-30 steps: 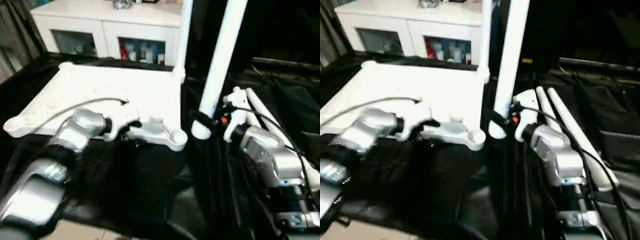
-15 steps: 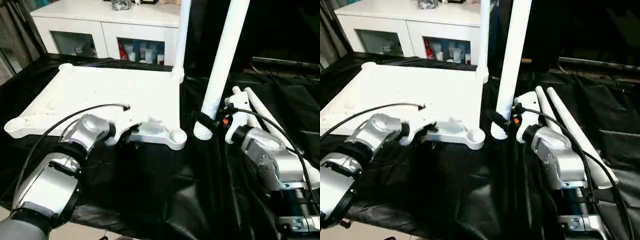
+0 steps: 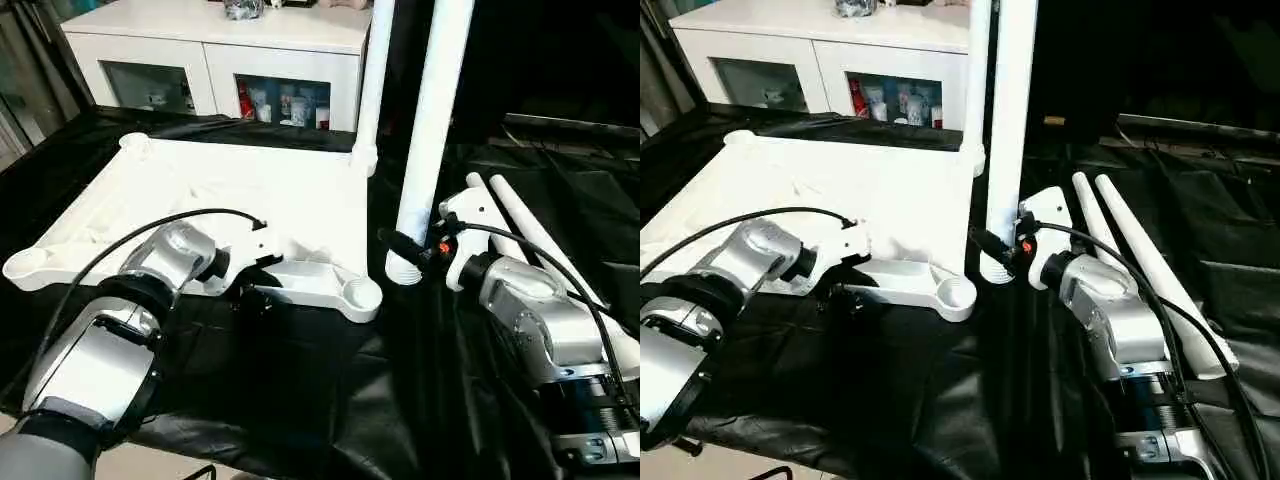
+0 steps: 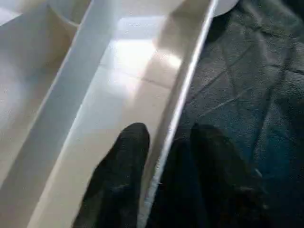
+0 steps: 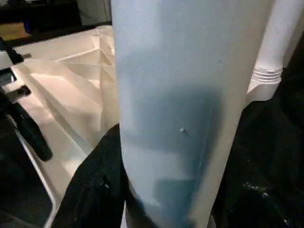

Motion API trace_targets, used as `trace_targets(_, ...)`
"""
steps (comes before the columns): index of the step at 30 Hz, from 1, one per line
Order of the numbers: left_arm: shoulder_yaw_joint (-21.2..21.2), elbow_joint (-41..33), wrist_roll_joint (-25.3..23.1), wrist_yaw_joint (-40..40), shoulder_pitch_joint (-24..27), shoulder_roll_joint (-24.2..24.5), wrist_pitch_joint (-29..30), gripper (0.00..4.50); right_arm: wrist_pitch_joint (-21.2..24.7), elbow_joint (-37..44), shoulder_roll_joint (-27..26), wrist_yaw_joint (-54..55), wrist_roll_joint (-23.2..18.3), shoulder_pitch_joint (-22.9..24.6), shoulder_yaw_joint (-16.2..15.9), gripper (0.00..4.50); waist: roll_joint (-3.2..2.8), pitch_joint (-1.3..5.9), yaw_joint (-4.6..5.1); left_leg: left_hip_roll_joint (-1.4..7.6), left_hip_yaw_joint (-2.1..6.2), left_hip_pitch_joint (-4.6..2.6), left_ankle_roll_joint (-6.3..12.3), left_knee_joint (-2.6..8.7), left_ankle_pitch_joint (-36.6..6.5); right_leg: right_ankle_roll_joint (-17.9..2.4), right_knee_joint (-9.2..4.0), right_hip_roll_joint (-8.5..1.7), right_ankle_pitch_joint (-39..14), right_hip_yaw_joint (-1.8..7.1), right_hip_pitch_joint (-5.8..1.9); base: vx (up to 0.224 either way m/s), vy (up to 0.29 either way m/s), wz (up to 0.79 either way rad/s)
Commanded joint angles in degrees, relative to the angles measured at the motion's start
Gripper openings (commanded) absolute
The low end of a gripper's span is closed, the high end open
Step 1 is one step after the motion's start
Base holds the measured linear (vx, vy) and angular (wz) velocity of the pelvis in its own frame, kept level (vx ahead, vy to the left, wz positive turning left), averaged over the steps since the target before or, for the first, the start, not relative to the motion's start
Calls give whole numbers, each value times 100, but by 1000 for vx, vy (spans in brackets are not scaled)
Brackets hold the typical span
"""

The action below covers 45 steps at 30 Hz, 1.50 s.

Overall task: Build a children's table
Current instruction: Move table base

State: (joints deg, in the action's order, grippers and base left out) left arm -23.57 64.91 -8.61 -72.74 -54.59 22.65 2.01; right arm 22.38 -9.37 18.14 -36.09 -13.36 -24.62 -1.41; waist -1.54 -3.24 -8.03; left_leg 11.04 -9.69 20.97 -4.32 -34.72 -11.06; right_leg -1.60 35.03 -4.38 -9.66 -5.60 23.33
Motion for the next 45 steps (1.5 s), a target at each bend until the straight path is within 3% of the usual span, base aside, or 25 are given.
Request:
trace_targets(1,-86,-251,-95,31,97,61,372,149,-50,-6,45,67,142,62,-125,189,-71,454,9,211,78,-56,26,394,-836,-1205,-373,-483,-912,330,-406,0,0,0)
trace_targets(4,49,-721,3,164,349,73,852,113,126,13,-65,188,56,107,-87,189,-37,458,26,213,72,-45,69,391,-777,-1260,-362,-477,-794,333,-411,0,0,0)
trace_targets(9,426,-1392,168,703,693,75,1622,71,314,7,-211,380,-35,108,24,189,-60,456,39,229,76,-53,98,400,-776,-1241,-369,-476,-926,329,-382,0,0,0)
trace_targets(10,548,-1733,217,887,876,71,1966,71,373,11,-280,403,-86,98,55,189,-14,455,48,226,66,-55,96,404,-800,-1232,-370,-471,-952,330,-387,0,0,0)
trace_targets(11,701,-2155,286,1102,1123,62,2361,66,451,25,-375,427,-176,84,79,189,-22,447,66,239,79,-33,86,416,-811,-1236,-353,-497,-1000,335,-405,0,0,0)
trace_targets(15,907,-3043,318,1396,1568,53,3114,51,533,61,-474,463,-267,89,76,189,-7,408,194,196,75,-24,118,428,-946,-990,-471,-484,-1767,311,-396,0,0,0)
trace_targets(17,1079,-3726,299,1652,1882,-19,3741,46,617,74,-536,492,-301,79,72,189,21,402,261,193,63,-26,122,427,-941,-943,-479,-457,-1878,308,-384,0,0,0)
trace_targets(19,1140,-4139,300,1783,2085,-81,3989,32,648,82,-559,509,-308,75,64,189,3,394,286,184,66,-22,165,426,-904,-902,-500,-452,-1985,300,-375,0,0,0)
trace_targets(20,1167,-4338,312,1835,2180,-111,4085,27,663,89,-573,509,-302,75,72,189,24,386,293,179,64,-29,192,422,-901,-874,-519,-450,-2073,302,-358,0,0,0)
trace_targets(25,1071,-4911,480,1866,2557,-133,3220,2,690,76,-588,517,-306,61,87,189,1,403,272,191,70,-37,235,431,-882,-810,-522,-423,-1949,310,-322,0,0,0)
trace_targets(26,966,-4943,519,1699,2639,-72,2608,0,676,69,-574,503,-296,55,76,189,-3,410,258,178,64,-39,253,426,-863,-809,-521,-410,-1846,312,-315,0,0,0)
trace_targets(28,847,-5024,575,1390,2751,26,1964,0,501,31,-533,435,-221,38,40,189,4,420,247,187,69,-30,250,433,-799,-830,-475,-412,-1637,324,-324,0,0,0)
trace_targets(29,844,-5035,574,1385,2757,31,1952,0,462,28,-525,419,-208,40,30,189,14,409,260,180,58,-26,241,441,-853,-795,-484,-407,-1693,322,-320,0,0,0)
trace_targets(30,812,-5136,553,1354,2815,74,1854,0,87,1,-452,268,-73,55,-69,189,-3,412,234,188,45,-62,217,430,-902,-787,-500,-425,-1783,329,-291,0,0,0)
trace_targets(32,837,-5170,589,1352,2838,57,1802,0,-123,-10,-450,153,-81,74,-79,189,-1,410,218,191,39,-49,207,433,-843,-810,-474,-417,-1670,339,-302,0,0,0)
trace_targets(36,915,-5148,763,1303,2854,6,1539,0,-134,36,-457,15,-233,81,-4,189,1,407,197,194,45,-43,220,439,-890,-791,-476,-418,-1722,337,-306,0,0,0)
trace_targets(37,908,-5083,761,1341,2832,13,1500,29,-107,53,-461,-14,-276,70,16,189,-2,408,192,195,46,-46,223,440,-890,-795,-474,-420,-1718,338,-306,0,0,0)
trace_targets(38,930,-4968,810,1337,2795,-11,1480,29,-112,55,-465,-38,-296,56,26,189,25,407,181,189,42,-39,233,437,-860,-788,-470,-425,-1737,338,-310,0,0,0)
trace_targets(40,958,-4849,849,1311,2751,-29,1541,29,-139,34,-470,-60,-307,37,21,189,2,416,161,185,37,-41,228,428,-836,-783,-481,-436,-1790,336,-305,0,0,0)
trace_targets(42,921,-4813,825,1247,2734,5,1522,67,-162,22,-472,-67,-313,32,11,189,5,419,159,210,51,-42,215,440,-832,-820,-458,-425,-1645,334,-300,0,0,0)
trace_targets(45,930,-4714,774,1287,2693,-1,1511,72,-214,-2,-484,-113,-325,27,5,189,16,419,170,199,48,-27,214,436,-807,-855,-440,-427,-1483,339,-310,0,0,0)
